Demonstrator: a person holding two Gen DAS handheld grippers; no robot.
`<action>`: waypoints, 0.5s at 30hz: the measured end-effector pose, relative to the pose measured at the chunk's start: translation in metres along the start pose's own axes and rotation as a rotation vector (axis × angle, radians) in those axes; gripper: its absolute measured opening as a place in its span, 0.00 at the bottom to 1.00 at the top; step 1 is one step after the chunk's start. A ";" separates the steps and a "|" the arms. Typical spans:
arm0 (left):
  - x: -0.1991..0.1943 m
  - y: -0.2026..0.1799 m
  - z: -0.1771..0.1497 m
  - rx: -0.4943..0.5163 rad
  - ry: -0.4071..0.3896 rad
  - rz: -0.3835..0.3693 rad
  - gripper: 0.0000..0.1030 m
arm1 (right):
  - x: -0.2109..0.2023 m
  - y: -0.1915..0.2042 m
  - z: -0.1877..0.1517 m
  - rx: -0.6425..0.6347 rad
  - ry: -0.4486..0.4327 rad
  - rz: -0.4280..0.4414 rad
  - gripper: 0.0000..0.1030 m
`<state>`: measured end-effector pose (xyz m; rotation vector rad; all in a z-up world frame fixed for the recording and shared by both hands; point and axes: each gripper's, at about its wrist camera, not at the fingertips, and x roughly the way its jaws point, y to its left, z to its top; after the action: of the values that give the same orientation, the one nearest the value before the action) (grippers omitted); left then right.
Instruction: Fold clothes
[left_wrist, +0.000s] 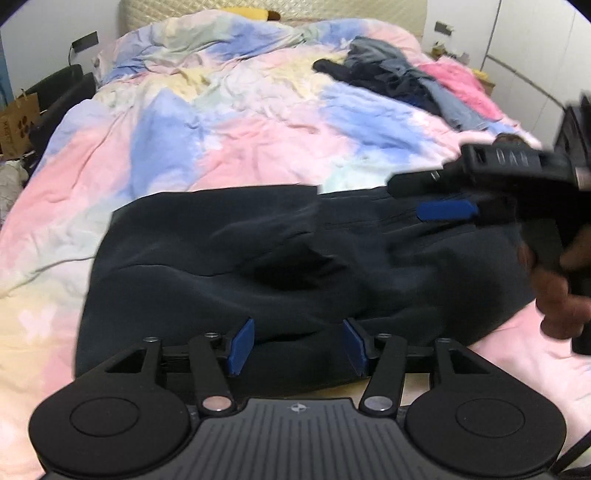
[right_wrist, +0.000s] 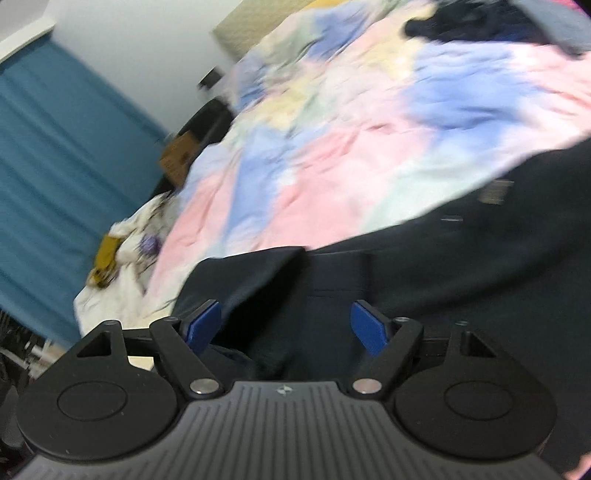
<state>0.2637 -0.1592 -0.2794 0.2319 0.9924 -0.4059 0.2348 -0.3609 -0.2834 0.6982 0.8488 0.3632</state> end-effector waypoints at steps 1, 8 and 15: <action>0.006 0.005 0.001 0.013 0.012 0.014 0.54 | 0.011 0.003 0.004 0.001 0.024 0.013 0.75; 0.045 0.010 -0.004 0.342 0.080 0.027 0.53 | 0.072 0.019 0.022 0.009 0.139 0.046 0.71; 0.066 0.015 -0.001 0.474 0.108 -0.056 0.21 | 0.122 0.023 0.033 0.052 0.211 -0.049 0.35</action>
<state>0.3016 -0.1606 -0.3360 0.6599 0.9992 -0.6849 0.3362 -0.2907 -0.3203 0.6934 1.0770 0.3760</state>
